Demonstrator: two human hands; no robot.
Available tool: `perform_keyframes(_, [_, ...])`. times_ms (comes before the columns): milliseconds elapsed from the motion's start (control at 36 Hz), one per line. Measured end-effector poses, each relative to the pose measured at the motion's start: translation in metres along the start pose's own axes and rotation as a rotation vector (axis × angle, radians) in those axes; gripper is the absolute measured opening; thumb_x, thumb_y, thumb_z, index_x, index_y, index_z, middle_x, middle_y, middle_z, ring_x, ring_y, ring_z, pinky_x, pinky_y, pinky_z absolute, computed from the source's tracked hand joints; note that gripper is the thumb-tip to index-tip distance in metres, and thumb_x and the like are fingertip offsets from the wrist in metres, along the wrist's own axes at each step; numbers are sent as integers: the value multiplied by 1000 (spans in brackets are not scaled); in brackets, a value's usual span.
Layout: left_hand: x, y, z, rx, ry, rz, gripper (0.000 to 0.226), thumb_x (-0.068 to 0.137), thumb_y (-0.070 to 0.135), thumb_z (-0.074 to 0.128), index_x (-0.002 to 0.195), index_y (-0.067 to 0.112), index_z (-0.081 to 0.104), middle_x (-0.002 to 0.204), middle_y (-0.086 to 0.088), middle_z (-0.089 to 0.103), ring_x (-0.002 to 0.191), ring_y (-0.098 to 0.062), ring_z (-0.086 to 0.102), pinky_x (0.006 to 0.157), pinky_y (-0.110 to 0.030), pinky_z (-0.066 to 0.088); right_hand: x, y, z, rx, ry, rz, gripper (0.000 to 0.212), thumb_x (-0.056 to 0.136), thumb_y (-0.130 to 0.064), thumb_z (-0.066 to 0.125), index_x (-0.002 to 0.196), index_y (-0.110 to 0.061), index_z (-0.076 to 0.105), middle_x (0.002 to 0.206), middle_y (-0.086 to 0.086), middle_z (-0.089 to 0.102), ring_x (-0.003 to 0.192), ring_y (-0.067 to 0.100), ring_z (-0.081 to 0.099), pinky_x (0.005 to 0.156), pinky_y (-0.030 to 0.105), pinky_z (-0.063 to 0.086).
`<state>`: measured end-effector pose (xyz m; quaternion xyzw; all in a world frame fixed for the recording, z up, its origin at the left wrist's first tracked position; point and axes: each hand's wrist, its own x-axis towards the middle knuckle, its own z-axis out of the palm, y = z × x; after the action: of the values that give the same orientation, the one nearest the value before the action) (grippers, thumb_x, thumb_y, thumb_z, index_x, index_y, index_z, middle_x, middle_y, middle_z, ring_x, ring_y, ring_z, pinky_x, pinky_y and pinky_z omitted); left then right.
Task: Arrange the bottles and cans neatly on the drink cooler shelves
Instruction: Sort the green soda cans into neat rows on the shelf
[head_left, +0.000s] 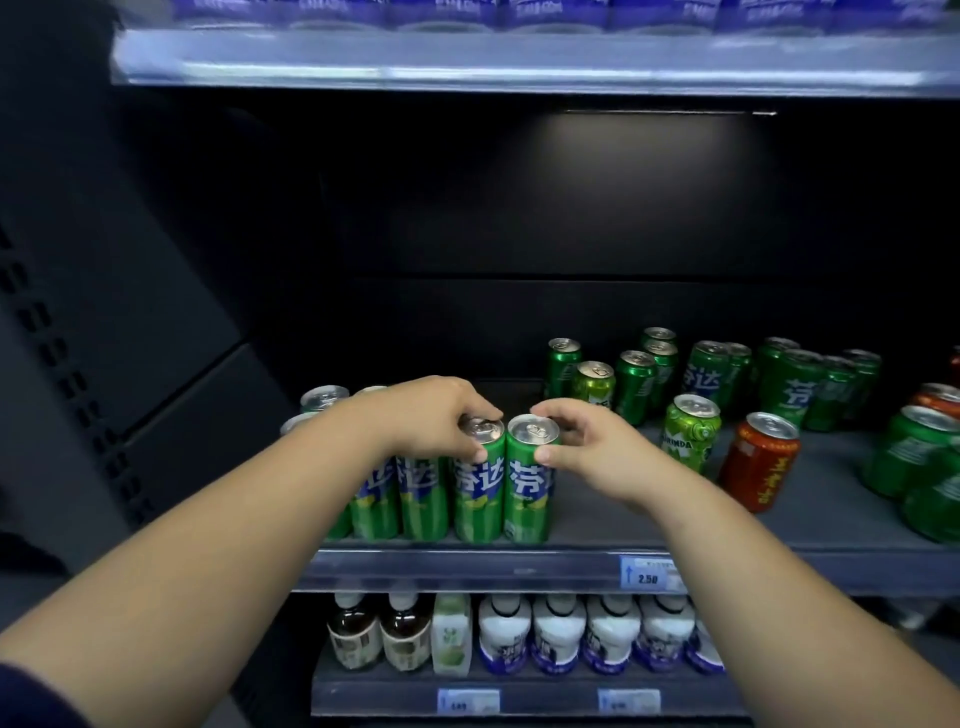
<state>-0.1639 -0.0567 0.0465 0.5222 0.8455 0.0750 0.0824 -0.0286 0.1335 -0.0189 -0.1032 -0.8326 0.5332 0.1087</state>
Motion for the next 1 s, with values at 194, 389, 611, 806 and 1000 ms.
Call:
perform_keyframes(194, [3, 4, -1, 45, 25, 34, 60, 85, 42, 71, 141, 29, 53, 121, 9, 55, 109, -12, 54, 91, -25, 44, -8, 0, 6, 27, 40, -17, 53, 90, 0, 70, 138, -14, 54, 135, 2, 61, 125, 12, 57, 98, 25, 51])
perform_keyframes(389, [28, 15, -14, 140, 26, 85, 63, 79, 59, 69, 134, 30, 57, 123, 6, 57, 113, -15, 55, 99, -35, 47, -12, -5, -16, -115, -11, -9, 78, 82, -24, 83, 150, -24, 43, 148, -8, 48, 135, 7, 46, 106, 25, 42])
perform_keyframes(611, [97, 67, -20, 164, 115, 132, 45, 84, 50, 69, 124, 31, 63, 116, 7, 62, 106, -13, 59, 93, -33, 50, -9, 6, -121, -337, 72, -50, 65, 78, -26, 86, 137, -27, 57, 134, -11, 59, 125, 8, 55, 102, 31, 48])
perform_keyframes(806, [181, 120, -21, 114, 93, 106, 42, 84, 44, 71, 123, 30, 64, 114, 9, 65, 103, -12, 61, 90, -30, 52, 7, 33, -244, -504, 185, 15, 59, 78, -28, 85, 132, -25, 62, 127, -7, 65, 117, 9, 61, 95, 27, 50])
perform_keyframes(1000, [270, 170, 0, 31, 47, 34, 59, 79, 44, 71, 135, 36, 53, 130, 7, 56, 111, -17, 58, 94, -35, 52, 31, 77, -332, -862, 152, 164, 68, 79, -37, 81, 141, -31, 52, 140, 0, 53, 117, 21, 58, 94, 34, 54])
